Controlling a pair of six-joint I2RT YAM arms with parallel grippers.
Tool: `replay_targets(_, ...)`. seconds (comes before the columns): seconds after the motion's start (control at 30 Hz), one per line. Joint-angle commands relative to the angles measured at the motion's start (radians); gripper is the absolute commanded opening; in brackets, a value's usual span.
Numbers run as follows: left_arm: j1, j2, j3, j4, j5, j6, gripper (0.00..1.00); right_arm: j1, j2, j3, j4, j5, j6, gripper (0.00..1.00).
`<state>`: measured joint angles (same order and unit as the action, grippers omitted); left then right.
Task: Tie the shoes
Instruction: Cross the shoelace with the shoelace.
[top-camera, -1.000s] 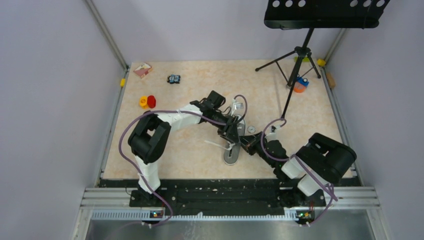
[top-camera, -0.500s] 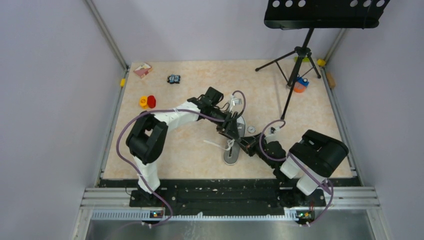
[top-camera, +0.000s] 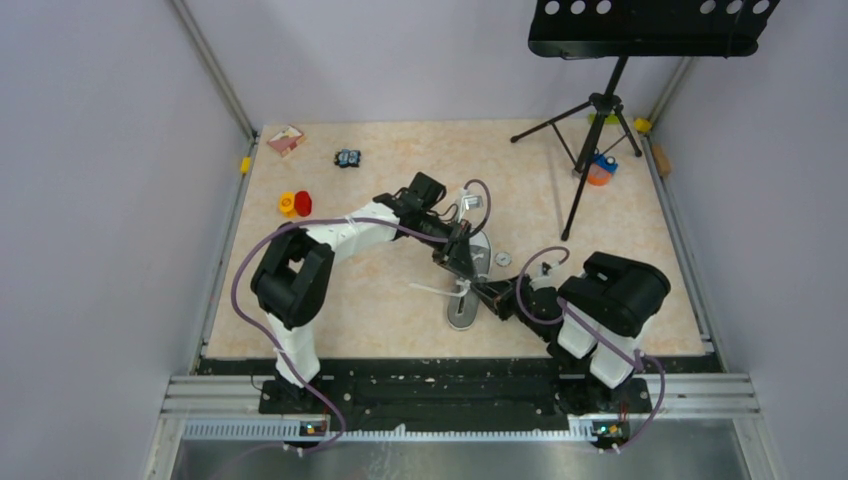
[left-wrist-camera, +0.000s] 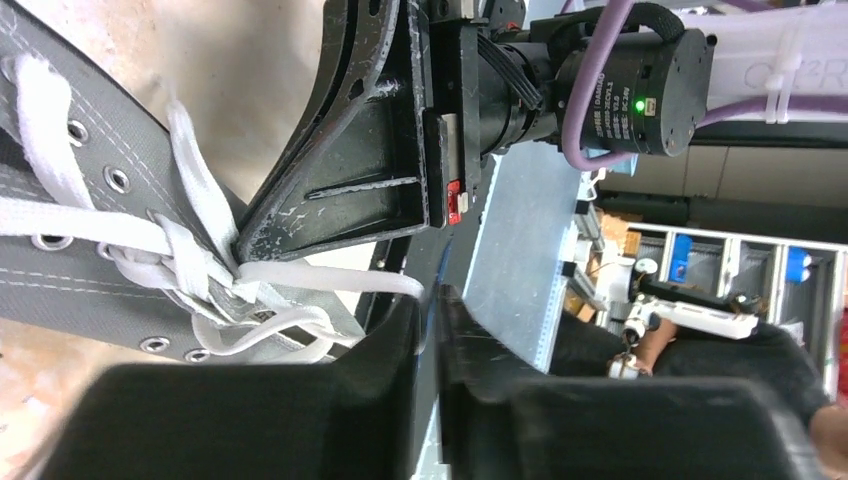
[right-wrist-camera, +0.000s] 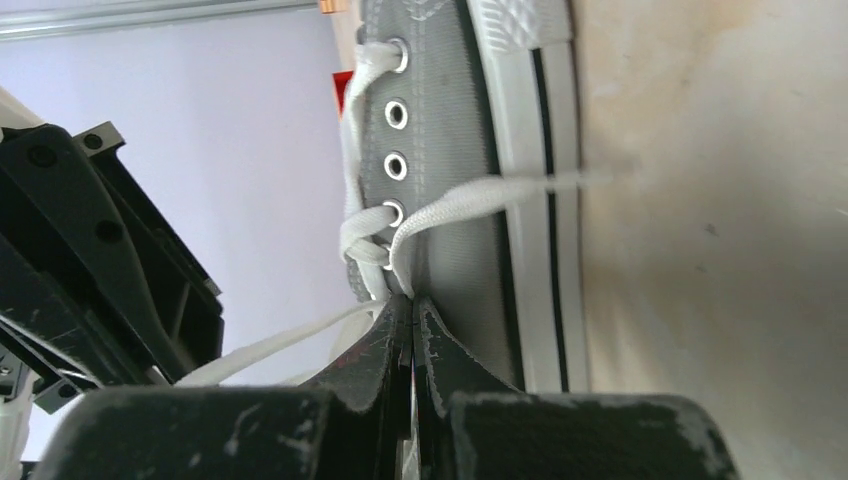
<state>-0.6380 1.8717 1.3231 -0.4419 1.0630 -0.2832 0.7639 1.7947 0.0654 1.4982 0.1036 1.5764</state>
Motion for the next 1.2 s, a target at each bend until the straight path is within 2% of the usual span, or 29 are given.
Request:
replay_targets(0.0,-0.001,-0.003,0.038,0.026,0.039,-0.004,0.24,0.012,0.01,-0.034,0.222,0.015,0.014,0.0)
replay_targets(0.13,-0.006,-0.002,0.048,-0.006,0.033,0.025,0.59,0.012,0.003,-0.032,0.208,0.011,0.014,0.0)
replay_targets(0.23,-0.011,0.004,0.06,-0.051,0.022,0.056,0.64,0.012,0.003,-0.024,0.203,0.005,0.014,0.0)
replay_targets(0.33,-0.011,0.001,0.059,-0.066,-0.002,0.064,0.64,0.013,0.003,-0.025,0.2,0.005,0.03,0.0)
replay_targets(0.43,-0.012,0.0,0.062,-0.065,-0.022,0.058,0.52,0.023,0.0,-0.04,0.21,0.021,0.054,0.0)
replay_targets(0.57,-0.012,0.019,0.076,-0.069,-0.015,0.056,0.21,0.048,-0.041,-0.052,0.178,0.042,0.068,0.0)
replay_targets(0.67,-0.012,0.03,0.083,-0.07,-0.012,0.055,0.02,0.065,-0.131,-0.052,0.043,0.058,0.058,0.0)
replay_targets(0.77,-0.012,0.032,0.087,-0.075,-0.016,0.057,0.0,0.072,-0.29,-0.034,-0.241,0.083,0.048,0.0)
replay_targets(0.8,-0.012,0.032,0.087,-0.075,-0.016,0.059,0.0,0.072,-0.381,-0.011,-0.43,0.086,0.034,0.0)
replay_targets(0.9,-0.014,0.035,0.085,-0.078,-0.012,0.064,0.0,0.087,-0.547,0.094,-0.83,0.141,-0.044,0.0)
replay_targets(1.0,-0.014,0.039,0.083,-0.075,-0.003,0.065,0.0,0.092,-0.582,0.118,-0.879,0.172,-0.066,0.0)
replay_targets(1.17,-0.015,0.037,0.084,-0.072,0.006,0.065,0.0,0.092,-0.484,0.071,-0.683,0.129,-0.029,0.0)
